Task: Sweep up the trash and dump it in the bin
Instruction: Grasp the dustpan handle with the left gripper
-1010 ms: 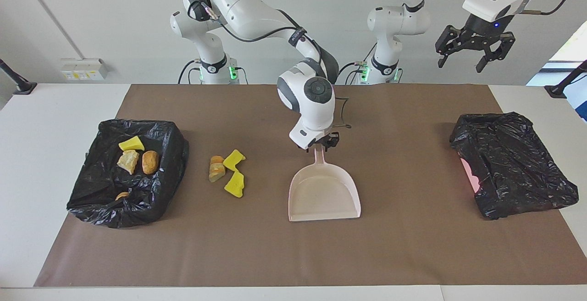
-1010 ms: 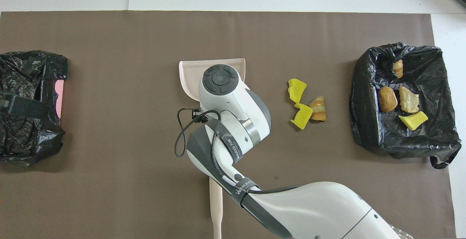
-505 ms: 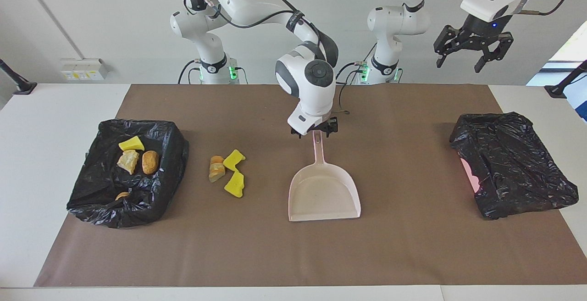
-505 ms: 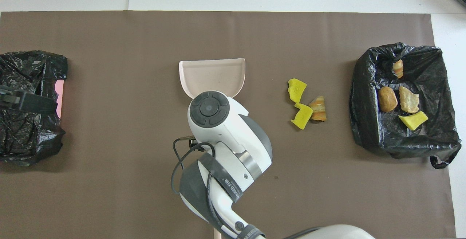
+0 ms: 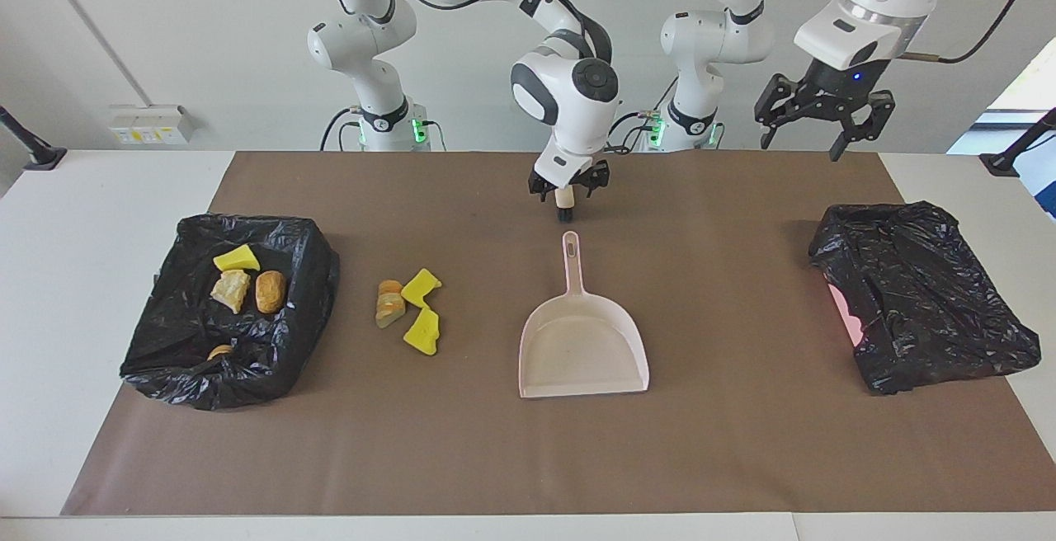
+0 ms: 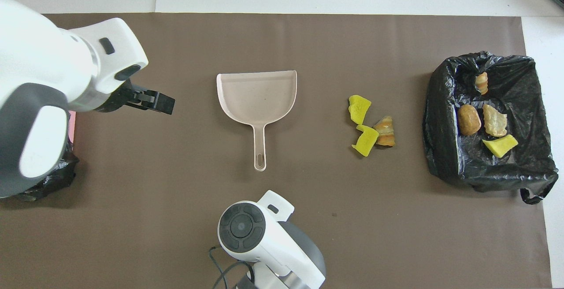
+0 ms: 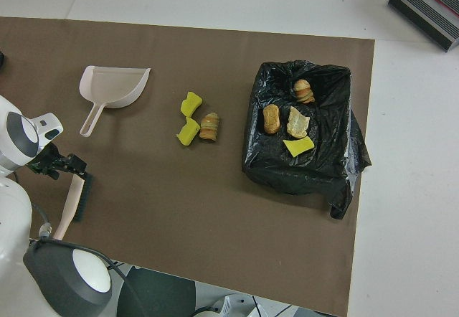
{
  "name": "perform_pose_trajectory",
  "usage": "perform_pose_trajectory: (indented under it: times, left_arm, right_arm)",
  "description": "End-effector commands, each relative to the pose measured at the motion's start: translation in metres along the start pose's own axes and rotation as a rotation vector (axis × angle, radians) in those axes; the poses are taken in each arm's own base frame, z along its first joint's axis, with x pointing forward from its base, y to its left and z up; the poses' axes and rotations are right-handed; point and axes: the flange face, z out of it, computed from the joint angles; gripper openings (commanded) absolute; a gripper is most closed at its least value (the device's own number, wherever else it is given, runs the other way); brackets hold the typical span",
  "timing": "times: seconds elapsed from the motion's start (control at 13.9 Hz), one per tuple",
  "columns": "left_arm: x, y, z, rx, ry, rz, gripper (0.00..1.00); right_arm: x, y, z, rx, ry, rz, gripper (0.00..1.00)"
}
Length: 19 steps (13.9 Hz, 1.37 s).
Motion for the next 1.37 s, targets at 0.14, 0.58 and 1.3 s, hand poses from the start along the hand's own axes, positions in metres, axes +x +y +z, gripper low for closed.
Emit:
perform_pose_trajectory:
  times: [0.14,0.58,1.3]
  left_arm:
    - [0.0,0.063,0.078,-0.008,-0.02,-0.069,1.0]
    - [-0.018,0.147,0.175,-0.015,-0.017,-0.1,1.0]
    - [-0.031,0.171,0.231,-0.031,0.004,-0.132,0.99]
  right_arm:
    - [-0.071,0.01,0.033,0.092,0.008,0.02,1.0]
    - [-0.104,0.006,0.045,0.082,0.021,0.008,1.0]
    - [-0.094,0.003,0.052,0.119,0.072,0.007,0.4]
